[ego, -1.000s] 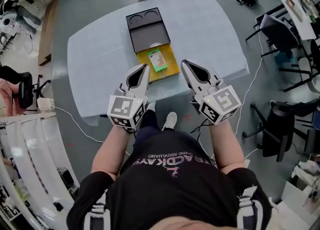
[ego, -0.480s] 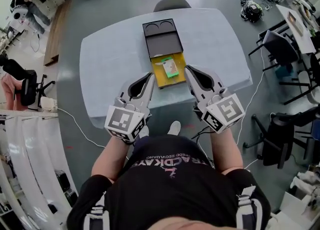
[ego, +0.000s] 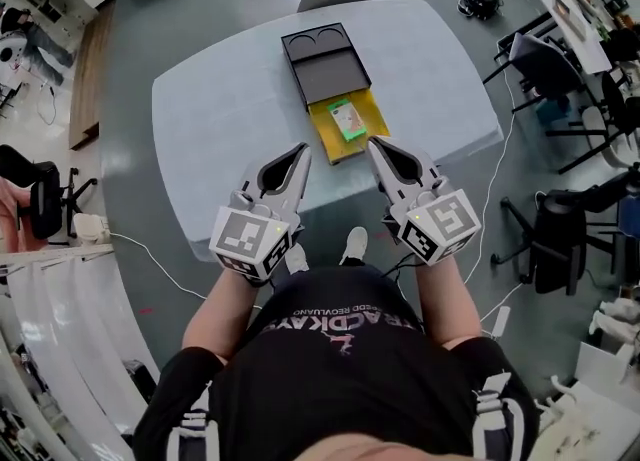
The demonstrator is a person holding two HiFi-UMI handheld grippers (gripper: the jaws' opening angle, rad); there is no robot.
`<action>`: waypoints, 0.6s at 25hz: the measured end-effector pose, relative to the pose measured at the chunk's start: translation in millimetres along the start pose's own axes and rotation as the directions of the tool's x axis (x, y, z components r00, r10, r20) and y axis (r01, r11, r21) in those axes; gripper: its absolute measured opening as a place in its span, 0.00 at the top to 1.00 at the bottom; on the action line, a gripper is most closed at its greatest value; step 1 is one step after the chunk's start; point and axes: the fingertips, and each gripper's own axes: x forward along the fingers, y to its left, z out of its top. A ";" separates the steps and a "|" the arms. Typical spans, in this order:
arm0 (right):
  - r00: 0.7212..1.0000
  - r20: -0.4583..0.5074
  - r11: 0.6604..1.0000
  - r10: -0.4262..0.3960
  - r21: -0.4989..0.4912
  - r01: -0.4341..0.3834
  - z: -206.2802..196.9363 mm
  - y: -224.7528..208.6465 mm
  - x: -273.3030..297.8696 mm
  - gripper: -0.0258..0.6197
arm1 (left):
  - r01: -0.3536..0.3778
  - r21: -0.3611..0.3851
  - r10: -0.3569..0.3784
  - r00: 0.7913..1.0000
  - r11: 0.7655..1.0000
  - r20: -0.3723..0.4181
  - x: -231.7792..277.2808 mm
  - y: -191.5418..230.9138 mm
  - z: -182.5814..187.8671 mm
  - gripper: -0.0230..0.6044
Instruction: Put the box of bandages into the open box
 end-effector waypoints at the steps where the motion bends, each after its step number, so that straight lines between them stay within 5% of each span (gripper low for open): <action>1: 1.000 -0.004 1.000 -0.018 0.006 0.018 -3.3 1.7 -0.6 0.94 | 0.013 -0.004 -0.013 1.000 1.000 -0.001 -1.8 1.1 -1.7 0.94; 15: 0.992 -0.001 0.992 -0.124 0.034 0.124 -20.0 29.8 -16.1 0.94 | 0.124 0.005 -0.123 0.992 0.992 -0.023 -22.8 -3.7 -10.8 0.94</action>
